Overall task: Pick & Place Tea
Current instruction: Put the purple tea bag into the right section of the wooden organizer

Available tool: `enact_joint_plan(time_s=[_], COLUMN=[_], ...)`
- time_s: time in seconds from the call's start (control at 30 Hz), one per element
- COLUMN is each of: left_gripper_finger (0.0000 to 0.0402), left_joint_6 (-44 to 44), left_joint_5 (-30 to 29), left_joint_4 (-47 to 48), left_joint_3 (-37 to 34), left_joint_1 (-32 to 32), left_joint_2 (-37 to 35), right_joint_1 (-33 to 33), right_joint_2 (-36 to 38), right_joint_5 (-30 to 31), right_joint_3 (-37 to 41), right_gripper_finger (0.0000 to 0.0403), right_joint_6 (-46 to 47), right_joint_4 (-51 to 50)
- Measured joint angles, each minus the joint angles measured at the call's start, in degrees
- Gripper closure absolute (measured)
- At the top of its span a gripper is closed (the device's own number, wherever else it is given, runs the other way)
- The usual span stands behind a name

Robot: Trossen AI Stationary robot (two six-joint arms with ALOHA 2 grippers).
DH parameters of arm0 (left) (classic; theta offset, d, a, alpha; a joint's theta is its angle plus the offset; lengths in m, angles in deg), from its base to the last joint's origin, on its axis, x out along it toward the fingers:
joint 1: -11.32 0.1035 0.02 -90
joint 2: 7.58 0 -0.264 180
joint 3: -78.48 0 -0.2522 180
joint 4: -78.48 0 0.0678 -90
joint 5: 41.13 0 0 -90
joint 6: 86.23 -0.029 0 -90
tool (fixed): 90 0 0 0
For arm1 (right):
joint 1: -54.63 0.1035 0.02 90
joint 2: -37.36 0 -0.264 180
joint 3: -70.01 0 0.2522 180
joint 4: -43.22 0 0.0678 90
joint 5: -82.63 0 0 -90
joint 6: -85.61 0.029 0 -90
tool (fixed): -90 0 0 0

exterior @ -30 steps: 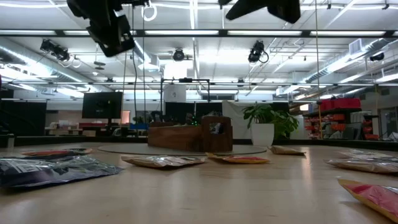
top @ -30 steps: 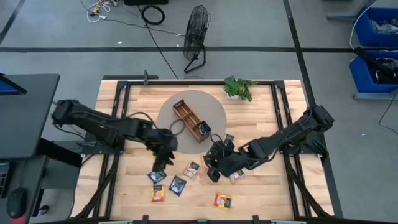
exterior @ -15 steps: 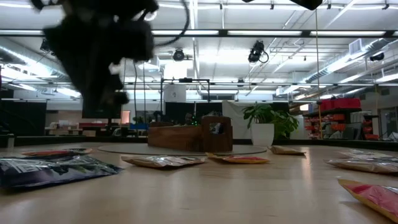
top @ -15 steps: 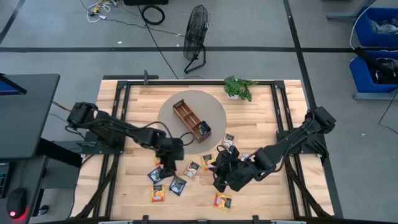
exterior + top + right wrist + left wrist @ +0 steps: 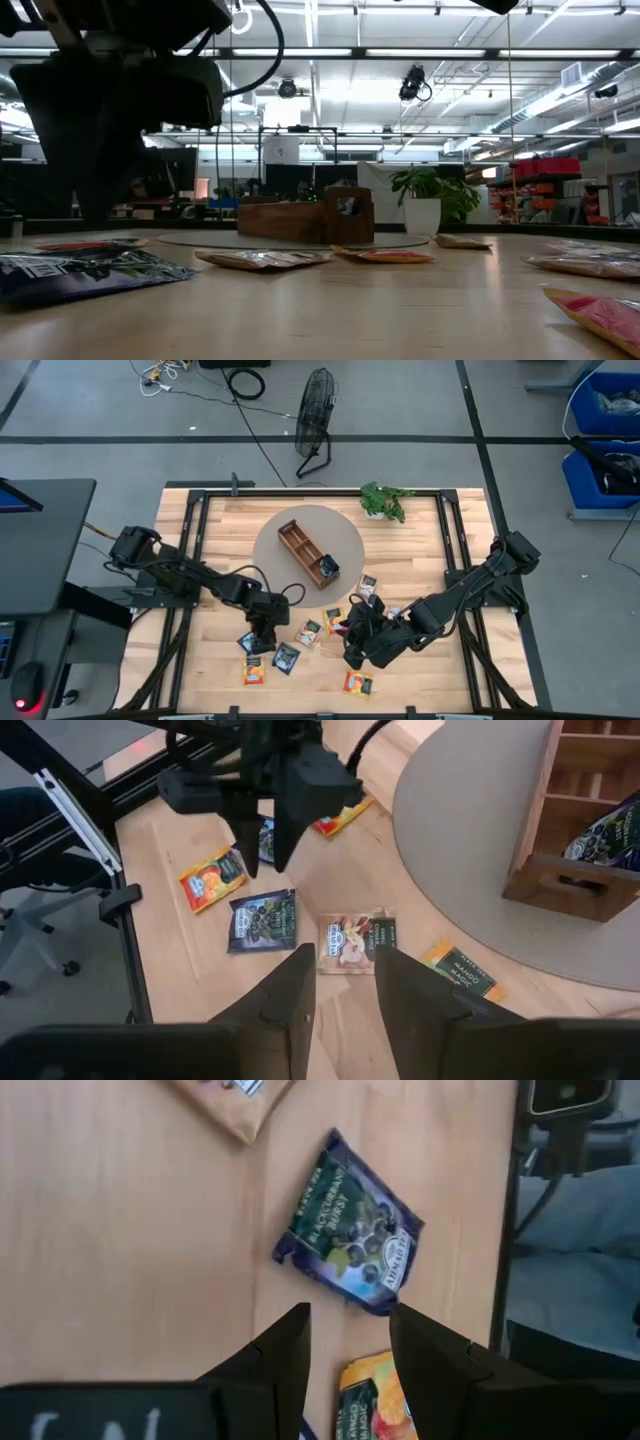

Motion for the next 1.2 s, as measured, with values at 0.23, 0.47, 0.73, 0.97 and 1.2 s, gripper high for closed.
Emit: enact_joint_plan(time_s=[0.23,0.47,0.73,0.97,1.2], left_gripper_finger=[0.0259,0.0259,0.0259,0.0259,0.0259], left_joint_6=[3.19,7.82,10.38,10.39,10.19], left_joint_5=[1.07,3.92,4.51,0.34,-3.93], left_joint_4=[-2.86,-6.47,-10.39,-9.58,-9.78], left_joint_3=[0.08,0.05,0.1,0.1,0.1], left_joint_1=[0.48,0.48,0.48,0.71,-0.01], left_joint_2=[4.15,5.63,6.09,6.09,6.09], right_joint_1=[-0.02,-0.02,-0.02,-0.02,-0.02], right_joint_2=[0.0,0.0,0.0,0.0,0.0], right_joint_5=[0.22,1.06,1.46,1.48,1.49], right_joint_3=[0.0,0.0,0.0,0.0,0.0], right_gripper_finger=[0.0289,0.0289,0.0289,0.0289,0.0289], right_joint_6=[-0.37,0.0,-0.44,-0.44,-0.24], right_joint_4=[0.4,0.27,-0.32,-0.41,-0.39])
